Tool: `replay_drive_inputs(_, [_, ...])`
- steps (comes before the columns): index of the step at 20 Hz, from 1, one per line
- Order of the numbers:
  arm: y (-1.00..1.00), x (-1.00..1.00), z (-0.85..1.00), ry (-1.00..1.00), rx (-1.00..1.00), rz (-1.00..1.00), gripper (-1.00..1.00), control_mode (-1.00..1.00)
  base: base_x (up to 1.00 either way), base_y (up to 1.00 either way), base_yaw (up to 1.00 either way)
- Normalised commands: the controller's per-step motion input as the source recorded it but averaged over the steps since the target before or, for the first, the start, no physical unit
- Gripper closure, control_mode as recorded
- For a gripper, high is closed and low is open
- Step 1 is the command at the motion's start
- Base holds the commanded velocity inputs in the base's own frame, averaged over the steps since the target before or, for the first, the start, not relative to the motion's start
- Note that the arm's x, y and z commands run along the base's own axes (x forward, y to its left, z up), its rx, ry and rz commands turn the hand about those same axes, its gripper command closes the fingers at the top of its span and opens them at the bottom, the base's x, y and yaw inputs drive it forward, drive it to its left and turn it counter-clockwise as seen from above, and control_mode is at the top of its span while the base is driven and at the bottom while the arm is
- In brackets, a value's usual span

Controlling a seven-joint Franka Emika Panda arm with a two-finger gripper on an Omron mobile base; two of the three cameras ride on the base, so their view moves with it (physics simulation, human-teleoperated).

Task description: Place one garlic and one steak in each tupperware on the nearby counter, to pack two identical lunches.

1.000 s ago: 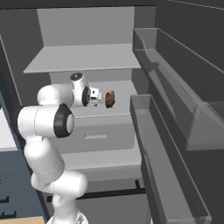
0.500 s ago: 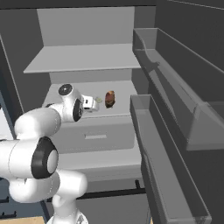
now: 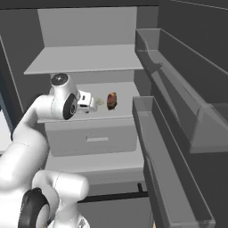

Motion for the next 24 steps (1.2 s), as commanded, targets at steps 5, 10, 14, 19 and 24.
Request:
replay_drive_inputs(5, [0.00,-1.00,0.20,0.01,0.00,0.00,1.00,-1.00,0.00,0.00,0.00])
replay_drive_inputs(10, [0.00,-1.00,-0.05,0.00,0.07,0.01,1.00,-1.00,0.00,0.00,0.00])
replay_drive_inputs(14, [0.00,-0.99,-0.01,-0.02,0.05,0.02,1.00,-1.00,0.00,0.00,0.00])
replay_drive_inputs(19, [0.00,-0.75,0.00,0.00,0.01,0.00,1.00,-1.00,0.00,0.00,0.00])
replay_drive_inputs(24, [0.01,-0.74,0.00,0.00,0.00,0.00,1.00,-1.00,0.00,0.00,0.00])
